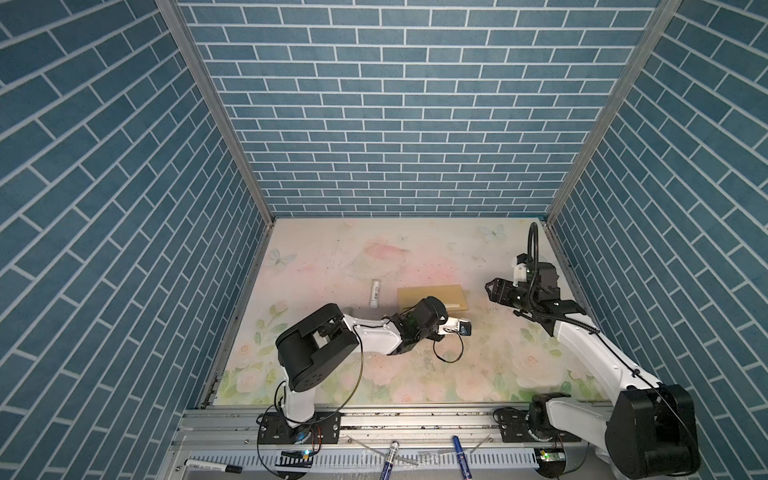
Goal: Place the letter into the envelope and seal it
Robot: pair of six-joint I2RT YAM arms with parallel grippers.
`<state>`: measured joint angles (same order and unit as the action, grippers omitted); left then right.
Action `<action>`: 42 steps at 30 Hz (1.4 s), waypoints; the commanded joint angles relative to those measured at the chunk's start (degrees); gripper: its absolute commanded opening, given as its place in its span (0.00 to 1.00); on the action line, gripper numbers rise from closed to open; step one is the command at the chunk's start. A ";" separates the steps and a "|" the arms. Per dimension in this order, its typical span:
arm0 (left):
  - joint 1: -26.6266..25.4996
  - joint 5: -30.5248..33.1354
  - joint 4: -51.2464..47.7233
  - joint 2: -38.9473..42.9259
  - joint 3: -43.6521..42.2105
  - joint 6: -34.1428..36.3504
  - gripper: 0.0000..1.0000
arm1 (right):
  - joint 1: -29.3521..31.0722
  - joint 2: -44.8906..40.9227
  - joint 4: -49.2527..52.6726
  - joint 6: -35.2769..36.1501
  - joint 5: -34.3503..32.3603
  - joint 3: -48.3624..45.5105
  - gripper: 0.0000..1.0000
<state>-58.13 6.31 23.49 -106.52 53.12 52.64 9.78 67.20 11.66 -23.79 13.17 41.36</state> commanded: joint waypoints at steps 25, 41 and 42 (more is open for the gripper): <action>-0.67 -4.82 -15.21 21.62 -0.74 -50.31 0.61 | 1.33 8.82 -7.22 -3.02 19.26 1.48 0.60; 7.97 -19.09 -22.21 8.20 10.44 -69.57 0.21 | 5.26 24.93 -8.84 -3.81 16.44 10.76 0.13; 7.94 -18.98 -22.65 6.51 11.28 -69.36 0.18 | 5.33 25.81 -8.85 -3.85 16.11 11.16 0.11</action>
<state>-50.02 -11.38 4.12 -97.06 62.06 -15.25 14.74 91.07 3.60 -27.29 30.59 49.89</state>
